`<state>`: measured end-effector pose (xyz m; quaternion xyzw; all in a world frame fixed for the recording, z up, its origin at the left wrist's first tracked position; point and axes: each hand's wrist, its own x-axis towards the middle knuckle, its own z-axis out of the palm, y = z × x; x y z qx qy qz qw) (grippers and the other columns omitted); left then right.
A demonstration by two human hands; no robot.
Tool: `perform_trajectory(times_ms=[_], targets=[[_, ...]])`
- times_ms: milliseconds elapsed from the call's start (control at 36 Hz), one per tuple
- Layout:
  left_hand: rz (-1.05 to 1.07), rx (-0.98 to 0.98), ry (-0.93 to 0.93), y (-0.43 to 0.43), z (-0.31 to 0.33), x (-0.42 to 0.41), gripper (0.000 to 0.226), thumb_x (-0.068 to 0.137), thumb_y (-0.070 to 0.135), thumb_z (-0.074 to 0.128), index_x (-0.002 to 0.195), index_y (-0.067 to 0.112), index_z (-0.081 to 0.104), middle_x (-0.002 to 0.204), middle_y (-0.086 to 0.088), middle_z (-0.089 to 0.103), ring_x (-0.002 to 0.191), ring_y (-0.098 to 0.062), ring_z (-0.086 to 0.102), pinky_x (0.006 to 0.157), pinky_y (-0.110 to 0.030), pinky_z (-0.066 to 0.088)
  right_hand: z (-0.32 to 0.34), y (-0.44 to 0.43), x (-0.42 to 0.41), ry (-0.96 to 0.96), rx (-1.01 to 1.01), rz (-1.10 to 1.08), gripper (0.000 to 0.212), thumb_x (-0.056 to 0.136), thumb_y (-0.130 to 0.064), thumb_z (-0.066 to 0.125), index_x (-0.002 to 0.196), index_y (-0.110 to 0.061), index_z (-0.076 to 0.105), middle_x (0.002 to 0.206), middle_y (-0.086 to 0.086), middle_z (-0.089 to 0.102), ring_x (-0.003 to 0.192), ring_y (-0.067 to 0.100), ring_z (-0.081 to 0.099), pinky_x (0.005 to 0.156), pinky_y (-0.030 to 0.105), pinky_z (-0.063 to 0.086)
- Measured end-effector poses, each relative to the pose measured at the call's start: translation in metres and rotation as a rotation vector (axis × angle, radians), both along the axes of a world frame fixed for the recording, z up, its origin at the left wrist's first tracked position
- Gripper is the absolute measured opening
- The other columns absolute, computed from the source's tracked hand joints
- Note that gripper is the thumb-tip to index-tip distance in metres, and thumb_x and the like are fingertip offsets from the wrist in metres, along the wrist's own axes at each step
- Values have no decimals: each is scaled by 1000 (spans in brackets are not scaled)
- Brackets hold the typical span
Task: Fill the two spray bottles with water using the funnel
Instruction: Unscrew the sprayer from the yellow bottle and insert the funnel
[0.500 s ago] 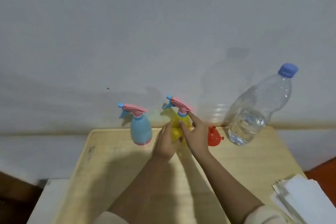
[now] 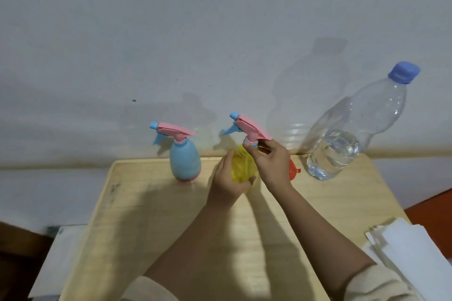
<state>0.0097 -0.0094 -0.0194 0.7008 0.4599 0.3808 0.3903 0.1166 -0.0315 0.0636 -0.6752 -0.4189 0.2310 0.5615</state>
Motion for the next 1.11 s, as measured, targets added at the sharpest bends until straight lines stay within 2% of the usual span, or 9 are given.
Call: perform_trajectory(times_ms=[111, 167, 306, 528, 611, 667, 778, 917, 1111], targets=[[-46, -24, 9, -5, 10, -9, 81, 57, 50, 70, 131, 26, 48, 110, 7, 63, 103, -7, 58, 89, -21, 47, 8, -7, 11, 106, -9, 233, 12, 81, -14, 71, 93, -13, 71, 70, -14, 64, 66, 1, 57, 68, 17, 45], [-88, -59, 4, -7, 15, -13, 79, 56, 48, 72, 129, 40, 44, 109, 18, 59, 102, 3, 54, 90, -12, 43, 13, -10, 15, 219, -1, 324, 14, 84, -10, 66, 97, -15, 69, 78, -5, 67, 71, 2, 57, 70, 14, 45], [-84, -128, 11, -17, 22, -17, 81, 57, 52, 72, 132, 36, 45, 116, 11, 60, 109, -5, 55, 96, -29, 47, 13, -22, 10, 342, 8, 340, 29, 90, -15, 60, 118, -15, 63, 107, 0, 69, 96, 4, 63, 80, 15, 48], [-134, -152, 27, -28, 34, -19, 87, 57, 53, 73, 136, 35, 41, 125, 14, 58, 118, -5, 53, 100, -35, 46, 12, -27, -7, 507, 163, 55, 22, 78, 0, 70, 95, -10, 59, 79, 0, 61, 66, -2, 60, 64, 14, 49], [-151, -143, 32, -28, 38, -23, 87, 59, 51, 73, 138, 36, 40, 129, 13, 57, 120, -4, 52, 102, -35, 45, 8, -34, -8, 518, 124, 103, 8, 90, -17, 60, 93, -20, 66, 85, 0, 66, 81, 8, 62, 76, 26, 49], [-164, -146, 48, -26, 39, -26, 89, 60, 51, 73, 140, 33, 38, 133, 12, 55, 122, -5, 51, 104, -35, 44, 6, -36, -7, 607, 145, 150, 18, 96, -24, 51, 95, -26, 68, 91, -8, 68, 93, 11, 60, 88, 33, 45], [-205, -155, 58, -24, 41, -29, 86, 64, 45, 76, 140, 35, 37, 135, 14, 52, 124, -5, 50, 104, -38, 44, 9, -38, -8, 550, 141, 180, 22, 93, -22, 56, 114, -18, 58, 105, -6, 64, 101, 9, 60, 90, 28, 47], [-200, -150, 48, -26, 43, -26, 84, 65, 45, 77, 139, 37, 38, 134, 14, 54, 125, -6, 50, 104, -40, 43, 12, -37, -18, 625, 198, 3, 24, 78, -5, 73, 95, -18, 60, 103, 13, 64, 96, 21, 62, 88, 36, 50], [-181, -121, 72, -25, 42, -24, 89, 64, 45, 76, 142, 30, 35, 139, 13, 50, 129, -4, 46, 106, -38, 41, 16, -36, -20, 342, 169, 13, 26, 84, -18, 68, 110, -13, 65, 105, -1, 69, 100, 9, 62, 84, 15, 48]])
